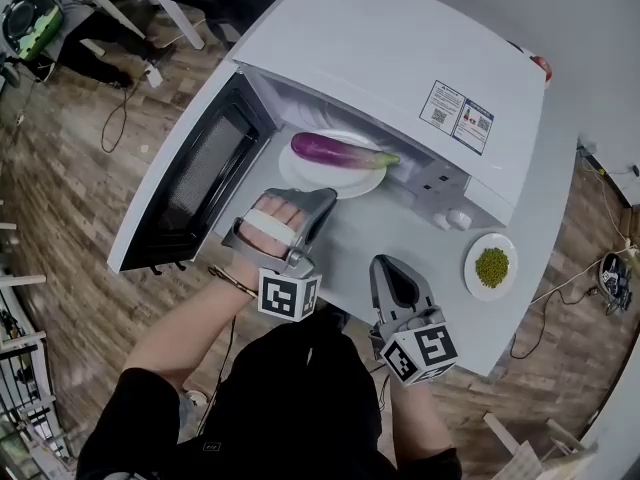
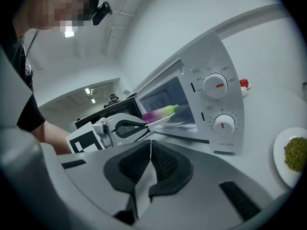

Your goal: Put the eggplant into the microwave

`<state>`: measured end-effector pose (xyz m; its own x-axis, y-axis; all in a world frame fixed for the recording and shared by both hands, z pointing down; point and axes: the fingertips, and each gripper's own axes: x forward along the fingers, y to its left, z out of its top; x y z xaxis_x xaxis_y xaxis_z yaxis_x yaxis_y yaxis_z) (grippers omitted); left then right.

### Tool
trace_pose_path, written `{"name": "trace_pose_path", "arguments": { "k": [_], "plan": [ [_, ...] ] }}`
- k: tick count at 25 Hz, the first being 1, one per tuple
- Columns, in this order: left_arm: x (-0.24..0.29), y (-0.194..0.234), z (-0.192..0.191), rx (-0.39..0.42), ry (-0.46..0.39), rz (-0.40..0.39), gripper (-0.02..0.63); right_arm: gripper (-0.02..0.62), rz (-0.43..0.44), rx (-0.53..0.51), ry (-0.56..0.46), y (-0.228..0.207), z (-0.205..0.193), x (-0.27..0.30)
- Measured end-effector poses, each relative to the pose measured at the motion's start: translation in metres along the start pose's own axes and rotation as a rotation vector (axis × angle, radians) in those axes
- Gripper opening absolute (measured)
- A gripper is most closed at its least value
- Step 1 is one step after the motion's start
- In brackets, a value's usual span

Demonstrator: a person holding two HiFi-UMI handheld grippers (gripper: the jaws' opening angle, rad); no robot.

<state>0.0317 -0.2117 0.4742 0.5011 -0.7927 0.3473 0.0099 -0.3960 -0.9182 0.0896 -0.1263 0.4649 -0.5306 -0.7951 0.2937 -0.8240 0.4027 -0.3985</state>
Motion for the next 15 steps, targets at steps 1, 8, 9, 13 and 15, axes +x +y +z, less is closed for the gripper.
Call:
{"name": "trace_pose_path", "arguments": {
  "k": [1,8,9,13,15],
  "plan": [
    [0.004,0.000,-0.001,0.003,0.000,0.003,0.017,0.017,0.002,-0.001,-0.003,-0.001,0.000,0.003],
    [0.028,-0.006,-0.008,0.034,0.000,0.017,0.017,0.017,0.011,-0.012,-0.013,-0.010,-0.005,0.017],
    [0.032,-0.007,-0.010,0.037,0.002,0.019,0.017,0.017,0.009,-0.011,-0.013,-0.012,-0.006,0.019],
    [0.048,-0.011,-0.016,0.048,0.005,0.021,0.018,0.017,0.006,-0.012,-0.006,-0.018,-0.014,0.024],
    [0.055,-0.013,-0.017,0.058,0.001,0.017,0.017,0.017,0.006,-0.015,-0.003,-0.020,-0.016,0.026]
  ]
}}
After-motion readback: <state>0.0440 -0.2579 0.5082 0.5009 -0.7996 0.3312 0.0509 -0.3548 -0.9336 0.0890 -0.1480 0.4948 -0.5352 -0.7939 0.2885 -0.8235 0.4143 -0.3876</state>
